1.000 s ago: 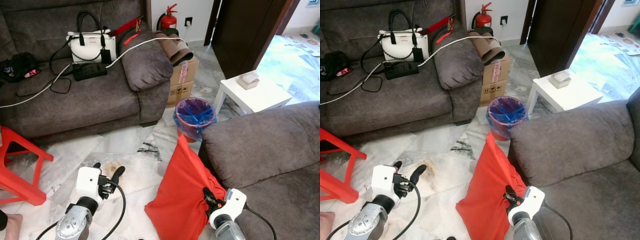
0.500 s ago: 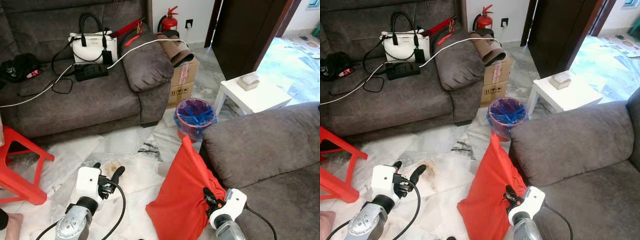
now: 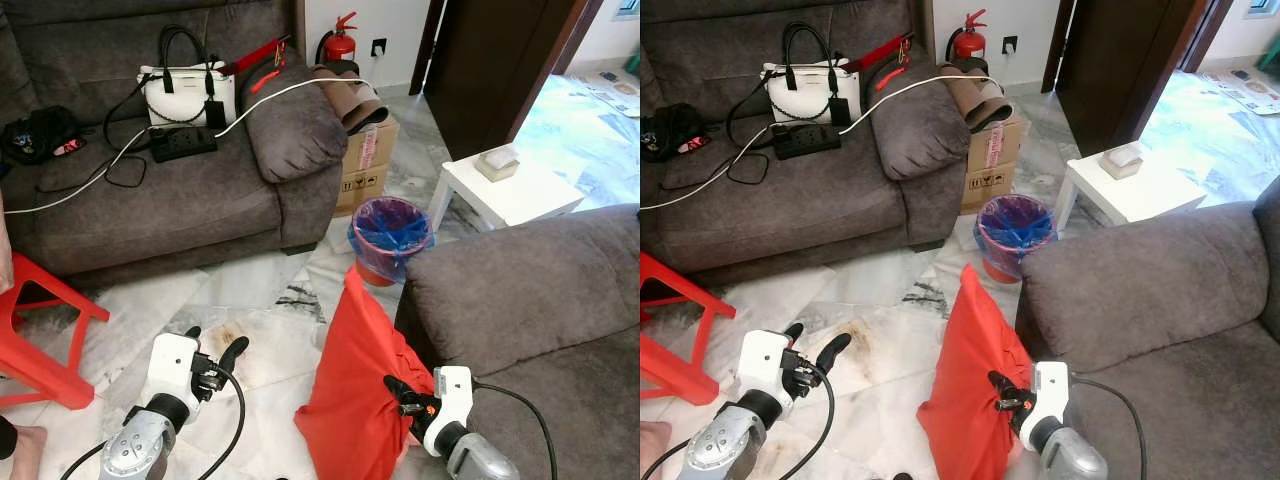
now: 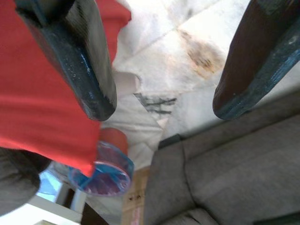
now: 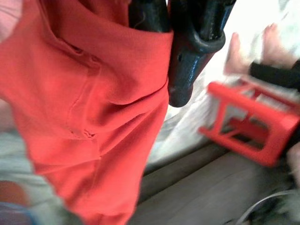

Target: Move the pillow to the sofa from floor

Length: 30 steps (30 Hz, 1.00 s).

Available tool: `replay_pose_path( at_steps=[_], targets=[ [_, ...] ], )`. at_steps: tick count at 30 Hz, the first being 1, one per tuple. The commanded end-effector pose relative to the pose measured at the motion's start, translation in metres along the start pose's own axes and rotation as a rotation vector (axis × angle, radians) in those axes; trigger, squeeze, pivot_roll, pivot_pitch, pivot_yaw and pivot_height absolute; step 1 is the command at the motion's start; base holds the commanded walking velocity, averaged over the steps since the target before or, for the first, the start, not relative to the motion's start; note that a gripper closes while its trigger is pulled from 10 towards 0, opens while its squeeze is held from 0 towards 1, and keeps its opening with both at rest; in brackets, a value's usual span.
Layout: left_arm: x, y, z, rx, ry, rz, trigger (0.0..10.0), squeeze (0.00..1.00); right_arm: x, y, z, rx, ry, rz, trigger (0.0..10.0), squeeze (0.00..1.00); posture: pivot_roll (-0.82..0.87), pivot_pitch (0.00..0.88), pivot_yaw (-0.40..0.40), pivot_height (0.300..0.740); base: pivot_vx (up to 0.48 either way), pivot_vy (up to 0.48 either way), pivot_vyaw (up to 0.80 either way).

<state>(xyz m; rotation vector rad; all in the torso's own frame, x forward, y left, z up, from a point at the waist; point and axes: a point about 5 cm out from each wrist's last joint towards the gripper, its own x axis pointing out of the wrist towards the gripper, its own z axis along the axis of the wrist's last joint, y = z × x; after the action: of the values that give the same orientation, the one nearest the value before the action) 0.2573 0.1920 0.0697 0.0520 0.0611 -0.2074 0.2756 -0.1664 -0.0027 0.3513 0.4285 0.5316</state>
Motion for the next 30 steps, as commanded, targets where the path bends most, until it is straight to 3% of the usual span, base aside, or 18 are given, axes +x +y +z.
replay_pose_path(
  at_steps=[1,5,13,21,30],
  targets=[
    [-0.005,-0.003,-0.010,-0.024,0.047,-0.024,10.0,0.00,0.007,0.007,0.017,-0.089,-0.021,0.106,10.0,0.00,0.16,0.164,0.004,0.740,0.000,0.000,0.00],
    [-0.007,-0.004,-0.011,-0.024,0.065,-0.057,10.0,0.00,0.005,0.014,0.007,-0.175,0.076,0.206,10.0,0.00,0.17,0.164,0.006,0.740,0.000,0.000,0.00],
    [-0.012,-0.002,-0.017,-0.011,0.129,-0.132,10.0,0.00,0.000,0.026,-0.010,-0.211,0.198,0.401,10.0,0.00,0.17,0.164,0.012,0.740,0.000,0.000,0.00],
    [-0.029,-0.009,-0.030,0.011,0.278,-0.375,10.0,0.00,-0.012,0.028,-0.019,-0.324,0.348,0.548,10.0,0.00,0.17,0.162,0.016,0.740,0.000,0.000,0.00],
    [-0.055,-0.002,-0.035,0.076,0.486,-0.660,10.0,0.00,-0.024,0.027,-0.029,-0.416,0.508,0.664,10.0,0.00,0.17,0.160,0.015,0.740,0.000,0.000,0.00]
  ],
)
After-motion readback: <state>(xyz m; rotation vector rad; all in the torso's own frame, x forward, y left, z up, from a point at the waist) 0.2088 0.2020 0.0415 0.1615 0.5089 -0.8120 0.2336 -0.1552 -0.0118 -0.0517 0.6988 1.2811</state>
